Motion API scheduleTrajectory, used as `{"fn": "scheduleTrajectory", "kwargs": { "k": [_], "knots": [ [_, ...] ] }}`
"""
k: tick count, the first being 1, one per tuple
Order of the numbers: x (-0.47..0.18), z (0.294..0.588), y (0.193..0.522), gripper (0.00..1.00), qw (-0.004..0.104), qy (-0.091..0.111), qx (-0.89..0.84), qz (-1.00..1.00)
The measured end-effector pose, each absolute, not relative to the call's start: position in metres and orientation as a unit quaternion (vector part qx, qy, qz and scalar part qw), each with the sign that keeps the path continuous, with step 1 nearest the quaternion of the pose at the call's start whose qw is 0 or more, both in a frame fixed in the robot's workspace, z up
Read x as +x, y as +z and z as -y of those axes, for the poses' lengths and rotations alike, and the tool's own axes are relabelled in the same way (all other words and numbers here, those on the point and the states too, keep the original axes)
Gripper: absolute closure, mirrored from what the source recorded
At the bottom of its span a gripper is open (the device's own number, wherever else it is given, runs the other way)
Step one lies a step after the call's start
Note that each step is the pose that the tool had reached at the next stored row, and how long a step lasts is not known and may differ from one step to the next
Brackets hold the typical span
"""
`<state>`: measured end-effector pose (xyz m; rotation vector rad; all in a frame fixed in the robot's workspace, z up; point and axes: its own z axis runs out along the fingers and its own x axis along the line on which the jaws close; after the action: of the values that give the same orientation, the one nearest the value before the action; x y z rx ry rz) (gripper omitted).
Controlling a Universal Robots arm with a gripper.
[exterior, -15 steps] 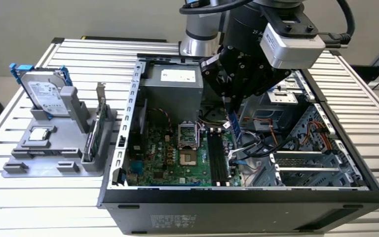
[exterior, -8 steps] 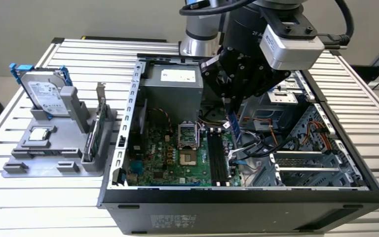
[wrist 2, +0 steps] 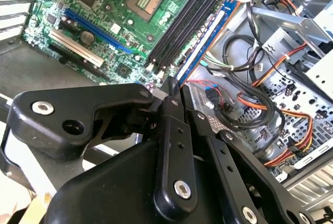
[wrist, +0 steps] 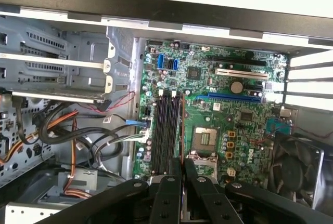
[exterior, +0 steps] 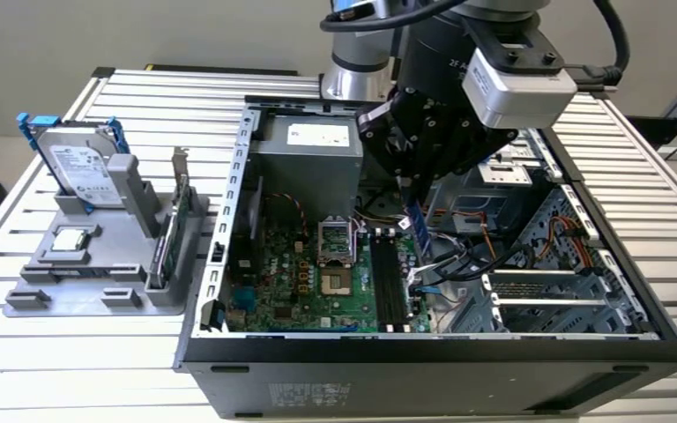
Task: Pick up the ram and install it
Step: 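Insert the ram into the slot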
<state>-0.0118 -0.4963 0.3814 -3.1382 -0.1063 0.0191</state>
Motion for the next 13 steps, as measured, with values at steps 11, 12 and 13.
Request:
{"fn": "scheduleTrajectory", "kwargs": {
  "k": [11,12,13],
  "knots": [
    [-0.0119,0.4964,0.3782,1.00,0.000,0.006,-0.999,0.034],
    [-0.0119,0.4963,0.3778,1.00,0.000,0.006,-0.999,0.034],
    [-0.0119,0.4963,0.3776,1.00,-0.001,0.006,-0.999,0.034]
  ]
}}
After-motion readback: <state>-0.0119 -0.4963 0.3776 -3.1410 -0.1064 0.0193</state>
